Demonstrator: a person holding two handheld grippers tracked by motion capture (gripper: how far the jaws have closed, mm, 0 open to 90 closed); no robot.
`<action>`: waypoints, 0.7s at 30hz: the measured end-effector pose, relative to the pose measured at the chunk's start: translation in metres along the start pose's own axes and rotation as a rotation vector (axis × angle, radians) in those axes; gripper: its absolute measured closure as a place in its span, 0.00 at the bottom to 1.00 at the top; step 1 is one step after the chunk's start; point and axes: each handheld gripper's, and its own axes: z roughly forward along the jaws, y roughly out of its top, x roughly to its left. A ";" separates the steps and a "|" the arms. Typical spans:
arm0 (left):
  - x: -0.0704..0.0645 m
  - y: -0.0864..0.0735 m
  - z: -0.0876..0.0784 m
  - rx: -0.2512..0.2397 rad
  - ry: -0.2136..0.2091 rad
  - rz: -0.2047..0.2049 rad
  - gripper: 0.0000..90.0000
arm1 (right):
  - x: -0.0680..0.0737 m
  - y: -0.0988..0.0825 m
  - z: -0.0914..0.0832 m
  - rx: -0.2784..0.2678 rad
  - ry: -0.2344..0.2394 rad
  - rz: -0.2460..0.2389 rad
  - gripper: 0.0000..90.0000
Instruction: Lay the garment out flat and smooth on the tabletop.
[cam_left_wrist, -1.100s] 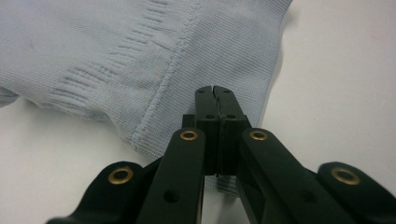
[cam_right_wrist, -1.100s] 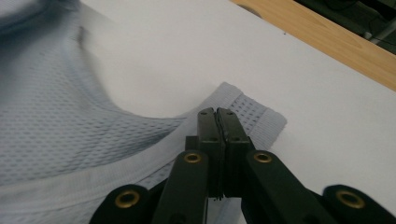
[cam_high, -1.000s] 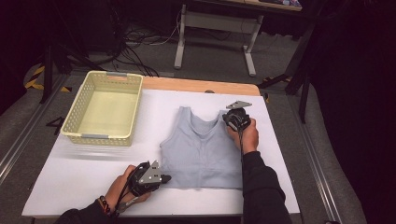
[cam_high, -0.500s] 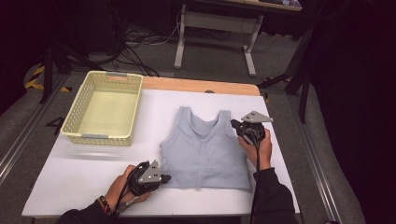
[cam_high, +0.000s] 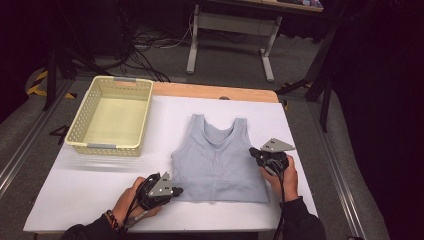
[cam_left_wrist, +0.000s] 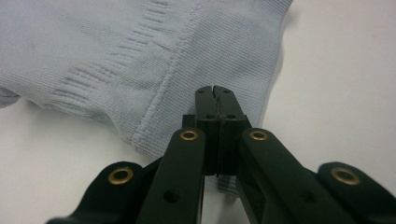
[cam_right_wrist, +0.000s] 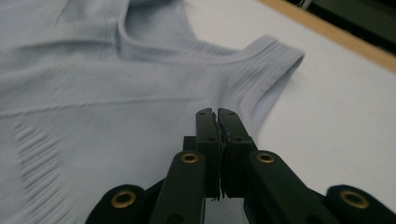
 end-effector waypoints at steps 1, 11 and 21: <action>0.000 0.000 0.000 -0.001 -0.001 0.000 1.00 | 0.003 -0.003 0.001 0.017 -0.006 -0.014 0.97; -0.001 0.000 0.000 0.005 0.003 0.002 1.00 | 0.015 -0.030 -0.001 0.108 -0.040 -0.049 0.98; -0.001 0.000 -0.001 -0.001 -0.001 -0.001 1.00 | 0.010 -0.036 -0.013 0.074 -0.059 -0.011 0.96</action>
